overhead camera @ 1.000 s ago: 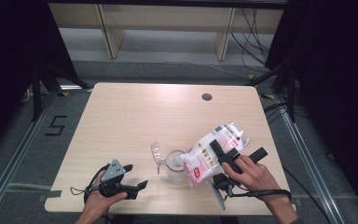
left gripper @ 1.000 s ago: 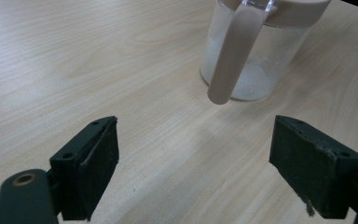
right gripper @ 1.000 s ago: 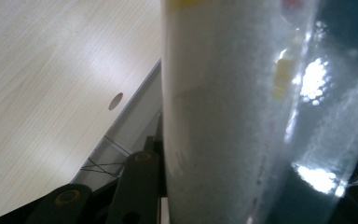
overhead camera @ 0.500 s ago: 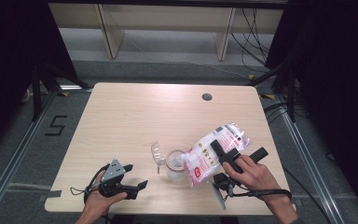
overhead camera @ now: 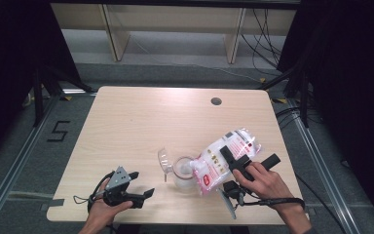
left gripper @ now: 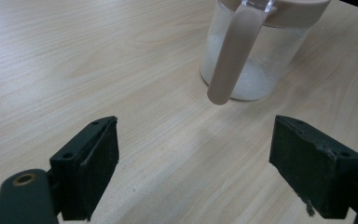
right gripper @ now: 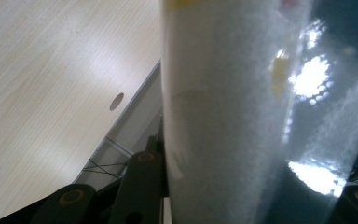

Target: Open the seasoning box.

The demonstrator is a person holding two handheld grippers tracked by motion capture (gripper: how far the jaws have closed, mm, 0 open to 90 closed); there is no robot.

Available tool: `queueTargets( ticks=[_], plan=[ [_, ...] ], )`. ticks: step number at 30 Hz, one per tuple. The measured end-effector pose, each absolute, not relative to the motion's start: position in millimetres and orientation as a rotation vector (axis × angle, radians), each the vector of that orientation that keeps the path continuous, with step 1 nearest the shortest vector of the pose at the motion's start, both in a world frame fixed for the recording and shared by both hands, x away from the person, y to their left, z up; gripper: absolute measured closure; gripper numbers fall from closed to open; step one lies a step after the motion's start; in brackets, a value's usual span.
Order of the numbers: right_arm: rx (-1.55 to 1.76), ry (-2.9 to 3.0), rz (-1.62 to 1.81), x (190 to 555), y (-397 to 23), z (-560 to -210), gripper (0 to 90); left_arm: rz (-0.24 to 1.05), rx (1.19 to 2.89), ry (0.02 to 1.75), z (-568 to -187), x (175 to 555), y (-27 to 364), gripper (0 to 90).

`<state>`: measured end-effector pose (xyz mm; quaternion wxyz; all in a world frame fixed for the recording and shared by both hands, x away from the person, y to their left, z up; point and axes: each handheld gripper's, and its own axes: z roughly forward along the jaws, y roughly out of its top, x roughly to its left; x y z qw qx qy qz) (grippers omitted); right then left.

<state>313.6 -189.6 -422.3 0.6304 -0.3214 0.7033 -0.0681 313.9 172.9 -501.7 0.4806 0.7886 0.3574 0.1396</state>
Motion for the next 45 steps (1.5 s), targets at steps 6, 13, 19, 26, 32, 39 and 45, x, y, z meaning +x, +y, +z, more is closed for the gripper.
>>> queueTargets(
  ticks=[6, 13, 19, 26, 32, 39, 45],
  plan=[
    [-0.734, 1.606, -0.155, 313.3, -189.9, -420.8, 72.7, 0.339, 1.923, 0.873, -501.7, 313.9, 172.8, 15.3],
    [-0.730, 1.607, -0.152, 312.6, -189.8, -421.5, 73.1, 0.340, 1.924, 0.871, -501.7, 313.9, 172.9, 15.2],
    [-0.742, 1.599, -0.165, 312.5, -189.5, -419.6, 73.5, 0.340, 1.923, 0.872, -501.7, 314.0, 173.0, 15.2],
    [-0.735, 1.599, -0.151, 312.5, -190.0, -420.2, 73.9, 0.341, 1.924, 0.872, -501.5, 314.0, 173.2, 15.2],
    [-0.732, 1.598, -0.147, 312.4, -190.4, -419.0, 74.2, 0.341, 1.921, 0.873, -501.5, 313.9, 173.2, 15.2],
    [-0.730, 1.602, -0.147, 312.7, -191.0, -419.3, 74.5, 0.341, 1.923, 0.873, -501.4, 314.0, 173.2, 15.2],
    [-0.727, 1.602, -0.142, 312.7, -191.1, -419.0, 74.7, 0.340, 1.923, 0.873, -501.4, 314.0, 173.2, 15.2]
  ],
)
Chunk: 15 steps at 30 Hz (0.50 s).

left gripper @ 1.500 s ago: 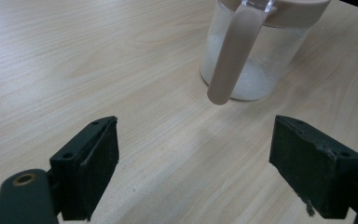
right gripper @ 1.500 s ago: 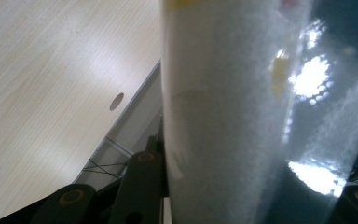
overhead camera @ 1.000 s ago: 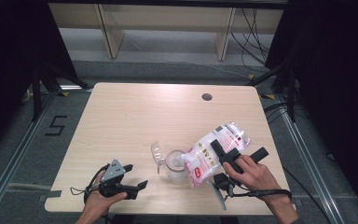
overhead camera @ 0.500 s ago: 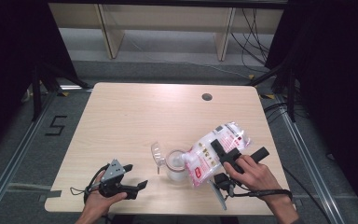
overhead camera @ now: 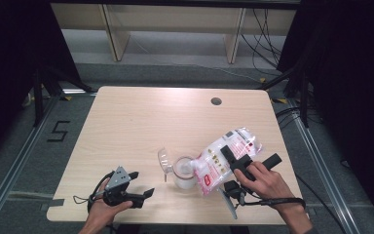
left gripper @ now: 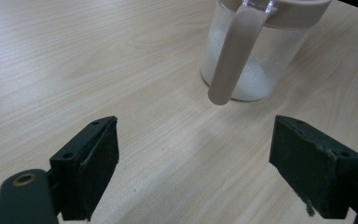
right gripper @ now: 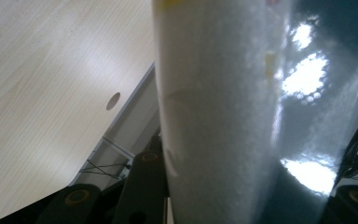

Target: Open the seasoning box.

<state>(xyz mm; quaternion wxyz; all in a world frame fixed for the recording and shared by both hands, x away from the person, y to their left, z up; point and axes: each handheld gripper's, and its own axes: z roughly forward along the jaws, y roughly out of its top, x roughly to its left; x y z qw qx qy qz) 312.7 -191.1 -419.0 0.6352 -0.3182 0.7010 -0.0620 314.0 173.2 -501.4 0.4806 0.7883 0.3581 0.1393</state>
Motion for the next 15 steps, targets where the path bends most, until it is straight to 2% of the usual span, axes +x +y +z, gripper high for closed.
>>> queueTargets(
  ticks=[15],
  plan=[
    [-0.723, 1.600, -0.140, 311.8, -191.7, -417.2, 75.2, 0.340, 1.924, 0.872, -501.6, 314.0, 173.0, 15.2]
  ],
)
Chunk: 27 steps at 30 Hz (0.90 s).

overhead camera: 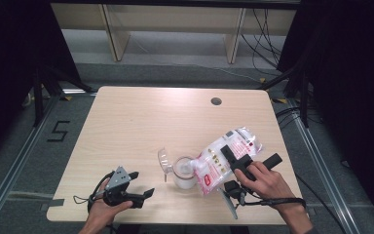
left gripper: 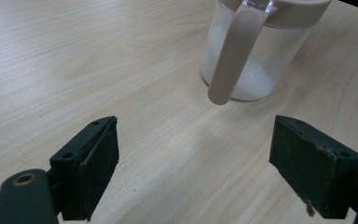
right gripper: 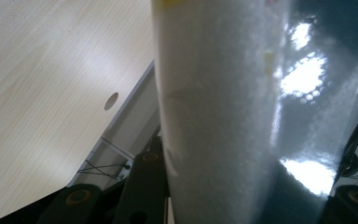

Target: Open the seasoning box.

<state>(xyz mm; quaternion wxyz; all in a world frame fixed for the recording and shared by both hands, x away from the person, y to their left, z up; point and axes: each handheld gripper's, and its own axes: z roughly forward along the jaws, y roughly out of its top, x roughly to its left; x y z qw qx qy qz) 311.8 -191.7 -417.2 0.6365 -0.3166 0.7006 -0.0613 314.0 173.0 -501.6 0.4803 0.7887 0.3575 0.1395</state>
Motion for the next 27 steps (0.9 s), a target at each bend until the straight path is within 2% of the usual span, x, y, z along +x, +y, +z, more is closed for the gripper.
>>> queueTargets(
  ticks=[27],
  plan=[
    [-0.723, 1.603, -0.129, 312.1, -191.7, -417.6, 75.6, 0.338, 1.910, 0.884, -501.0, 313.2, 172.7, 15.2]
  ],
)
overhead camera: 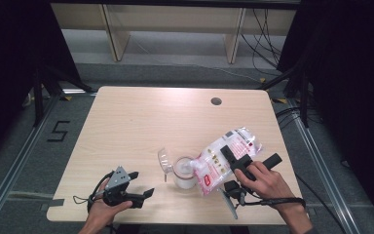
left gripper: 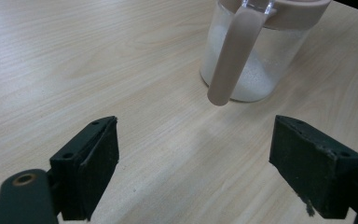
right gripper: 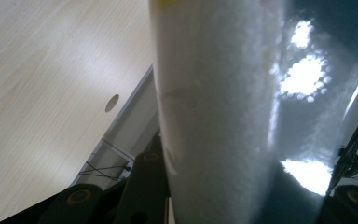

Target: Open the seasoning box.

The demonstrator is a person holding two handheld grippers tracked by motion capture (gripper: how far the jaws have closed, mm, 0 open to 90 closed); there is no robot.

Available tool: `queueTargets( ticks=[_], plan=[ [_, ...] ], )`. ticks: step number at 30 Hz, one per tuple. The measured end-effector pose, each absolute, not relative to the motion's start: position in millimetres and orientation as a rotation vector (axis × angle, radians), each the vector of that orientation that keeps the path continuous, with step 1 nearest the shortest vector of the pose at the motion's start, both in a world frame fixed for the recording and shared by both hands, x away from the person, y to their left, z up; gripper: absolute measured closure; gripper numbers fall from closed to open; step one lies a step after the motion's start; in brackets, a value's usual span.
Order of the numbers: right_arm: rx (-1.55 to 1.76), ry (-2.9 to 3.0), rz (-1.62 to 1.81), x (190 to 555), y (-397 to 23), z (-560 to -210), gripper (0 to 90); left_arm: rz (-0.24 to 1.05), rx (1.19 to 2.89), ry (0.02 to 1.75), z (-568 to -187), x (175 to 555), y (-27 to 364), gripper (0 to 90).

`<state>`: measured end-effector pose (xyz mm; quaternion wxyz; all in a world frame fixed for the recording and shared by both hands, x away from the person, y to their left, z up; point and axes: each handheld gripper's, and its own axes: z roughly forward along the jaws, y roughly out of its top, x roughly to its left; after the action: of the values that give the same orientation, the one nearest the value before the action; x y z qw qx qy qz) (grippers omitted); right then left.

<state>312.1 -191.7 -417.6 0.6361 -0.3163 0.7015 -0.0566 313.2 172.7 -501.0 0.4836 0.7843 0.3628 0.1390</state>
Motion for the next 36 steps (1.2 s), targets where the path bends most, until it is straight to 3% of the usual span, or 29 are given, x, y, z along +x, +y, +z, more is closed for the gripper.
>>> queueTargets(
  ticks=[36],
  plan=[
    [-0.720, 1.594, -0.106, 312.3, -194.2, -417.8, 76.1, 0.339, 1.911, 0.881, -500.5, 313.5, 172.8, 15.2]
  ],
)
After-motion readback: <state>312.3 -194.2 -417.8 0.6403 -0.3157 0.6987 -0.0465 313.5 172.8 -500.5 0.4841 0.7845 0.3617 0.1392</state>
